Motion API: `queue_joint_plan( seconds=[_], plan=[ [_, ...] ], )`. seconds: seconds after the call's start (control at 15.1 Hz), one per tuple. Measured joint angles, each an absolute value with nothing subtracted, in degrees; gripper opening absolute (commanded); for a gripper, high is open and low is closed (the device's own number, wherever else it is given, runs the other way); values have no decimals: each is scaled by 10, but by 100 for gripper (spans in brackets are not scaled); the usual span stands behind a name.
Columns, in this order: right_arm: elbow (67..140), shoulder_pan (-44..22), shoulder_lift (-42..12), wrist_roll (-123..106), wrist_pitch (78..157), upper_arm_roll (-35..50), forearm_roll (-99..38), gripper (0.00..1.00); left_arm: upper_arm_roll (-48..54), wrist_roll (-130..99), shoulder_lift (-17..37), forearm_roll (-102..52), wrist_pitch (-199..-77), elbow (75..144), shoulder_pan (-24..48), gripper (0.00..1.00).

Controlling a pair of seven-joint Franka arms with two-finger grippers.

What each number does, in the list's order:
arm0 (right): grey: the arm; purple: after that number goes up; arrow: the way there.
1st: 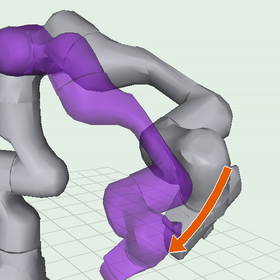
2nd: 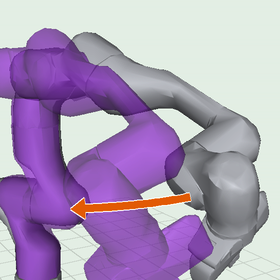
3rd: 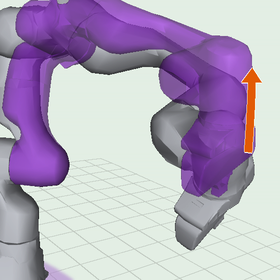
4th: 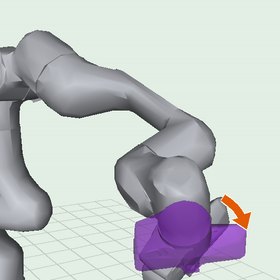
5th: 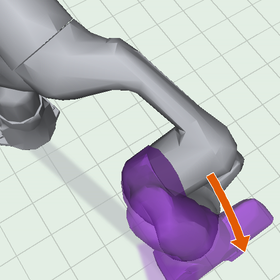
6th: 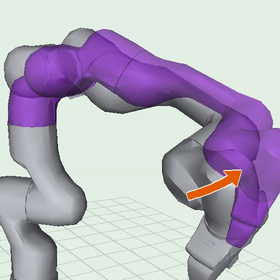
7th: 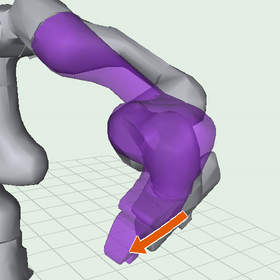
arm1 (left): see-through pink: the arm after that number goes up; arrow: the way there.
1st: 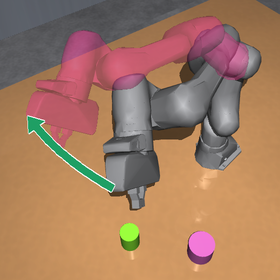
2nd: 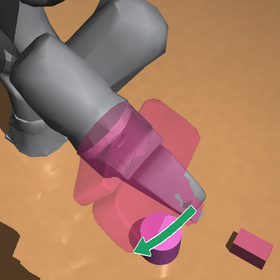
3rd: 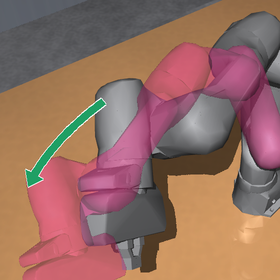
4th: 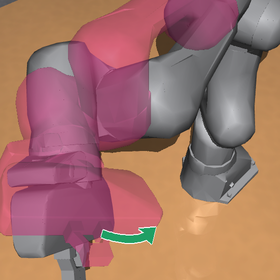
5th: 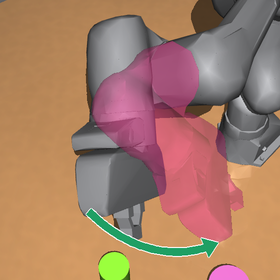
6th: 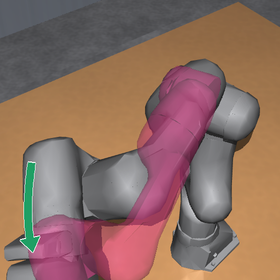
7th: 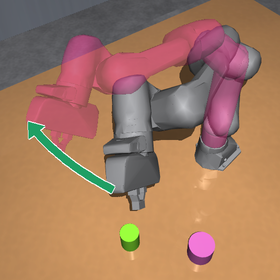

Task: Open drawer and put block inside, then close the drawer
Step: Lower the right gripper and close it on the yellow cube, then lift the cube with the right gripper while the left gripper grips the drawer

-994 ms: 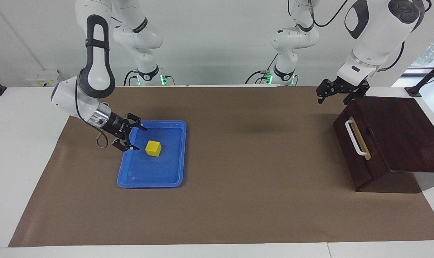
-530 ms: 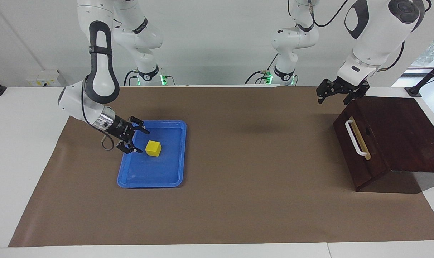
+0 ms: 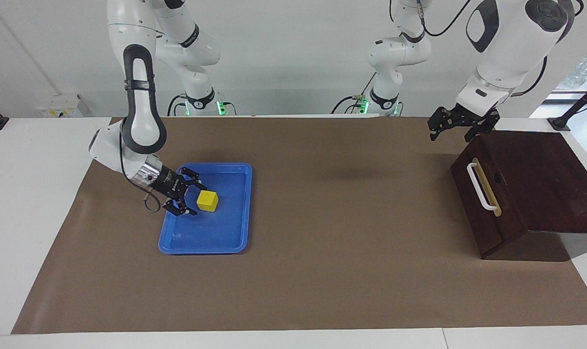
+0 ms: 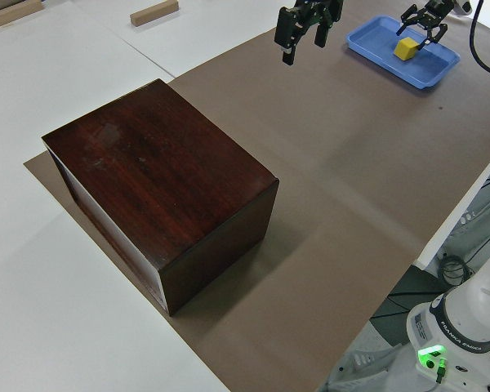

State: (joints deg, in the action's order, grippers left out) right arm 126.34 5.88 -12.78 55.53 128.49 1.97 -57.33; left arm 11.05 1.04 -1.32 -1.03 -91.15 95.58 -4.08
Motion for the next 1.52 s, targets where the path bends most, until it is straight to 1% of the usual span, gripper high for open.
queue_joint_plan(
  seconds=[0.2, 0.27, 0.4, 0.46, 0.6, 0.66, 0.86, 1.13, 1.33, 1.52],
  plan=[
    [1263, 58, -128, 555, 1290, 20, -573, 100, 108, -32, -14, 2, -918, 961, -41, 100],
    [1263, 58, -128, 555, 1291, 20, -573, 95, 108, -42, -16, 20, -936, 974, -41, 100],
    [1263, 58, -128, 555, 1291, 20, -573, 67, 110, -49, -20, 73, -981, 1013, -41, 100],
    [1263, 58, -128, 554, 1291, 20, -573, 46, 110, -52, -22, 94, -1001, 1031, -41, 100],
    [1263, 58, -128, 554, 1291, 20, -573, 10, 111, -55, -21, 141, -1041, 1065, -40, 100],
    [1263, 58, -128, 554, 1292, 20, -573, 0, 112, -55, -21, 172, -1058, 1081, -40, 100],
    [1261, 57, -128, 553, 1292, 20, -573, 0, 112, -63, -6, 257, -1111, 1118, -40, 100],
    [1241, 37, -128, 551, 1292, 20, -573, 0, 113, -103, 42, 319, -1174, 1127, -40, 100],
    [1204, 19, -127, 573, 1277, 20, -572, 0, 111, -113, 65, 333, -1206, 1127, -41, 100],
    [1147, 7, -122, 607, 1225, 21, -551, 0, 108, -114, 77, 343, -1223, 1127, -42, 100]
  ],
)
